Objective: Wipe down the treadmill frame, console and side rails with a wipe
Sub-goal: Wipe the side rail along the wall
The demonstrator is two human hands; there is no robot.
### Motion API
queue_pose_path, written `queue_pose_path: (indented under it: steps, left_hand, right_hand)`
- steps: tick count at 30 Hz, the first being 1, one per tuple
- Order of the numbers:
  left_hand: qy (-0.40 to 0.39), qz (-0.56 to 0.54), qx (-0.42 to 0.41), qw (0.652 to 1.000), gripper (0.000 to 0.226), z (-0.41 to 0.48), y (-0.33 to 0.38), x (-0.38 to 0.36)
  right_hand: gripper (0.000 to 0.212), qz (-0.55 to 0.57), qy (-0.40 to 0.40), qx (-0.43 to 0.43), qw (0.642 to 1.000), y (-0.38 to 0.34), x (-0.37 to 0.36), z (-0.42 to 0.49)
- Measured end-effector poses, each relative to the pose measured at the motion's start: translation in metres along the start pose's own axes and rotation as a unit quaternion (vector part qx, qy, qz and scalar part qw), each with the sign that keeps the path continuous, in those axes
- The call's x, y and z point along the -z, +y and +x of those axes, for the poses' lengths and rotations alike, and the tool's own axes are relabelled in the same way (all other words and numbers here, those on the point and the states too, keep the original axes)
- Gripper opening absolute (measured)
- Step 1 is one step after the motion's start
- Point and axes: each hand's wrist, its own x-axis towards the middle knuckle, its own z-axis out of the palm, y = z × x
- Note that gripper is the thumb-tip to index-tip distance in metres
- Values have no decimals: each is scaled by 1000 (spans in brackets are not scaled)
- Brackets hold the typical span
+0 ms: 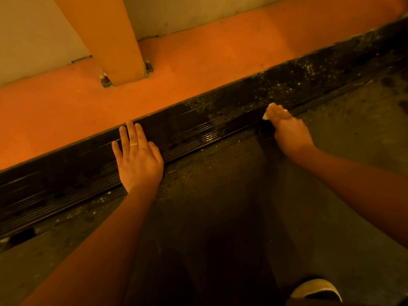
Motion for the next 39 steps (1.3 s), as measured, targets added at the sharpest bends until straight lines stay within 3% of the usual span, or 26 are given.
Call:
queue_pose_path:
  steps: [3, 9, 13, 16, 20, 26, 33, 39]
  left_hand:
    - [0, 0, -1, 1000, 60, 0, 1, 1]
    - [-3, -2, 2, 1000, 60, 1, 1, 2]
    - [1, 1, -2, 1000, 60, 0, 0, 1]
    - [2, 1, -3, 1000, 61, 0, 0, 1]
    - [-1, 3, -2, 1000, 60, 0, 1, 1]
    - [-3, 2, -2, 1000, 60, 0, 1, 2]
    - [0, 5, -3, 1000, 59, -1, 1, 3]
    - [-1, 5, -3, 1000, 60, 0, 1, 1]
  right_hand:
    - [75, -9, -14, -16, 1000, 6, 1, 1]
    - [74, 28, 7, 191, 981, -76, -20, -24]
    - [71, 20, -55, 247, 967, -129, -26, -28]
    - [61, 24, -61, 234, 970, -139, -28, -25]
    - [71, 20, -46, 224, 973, -122, -31, -29]
    - [76, 15, -28, 136, 990, -97, -28, -28]
    - [80, 24, -46, 192, 980, -107, -32, -26]
    - [79, 20, -24, 83, 996, -76, -23, -17]
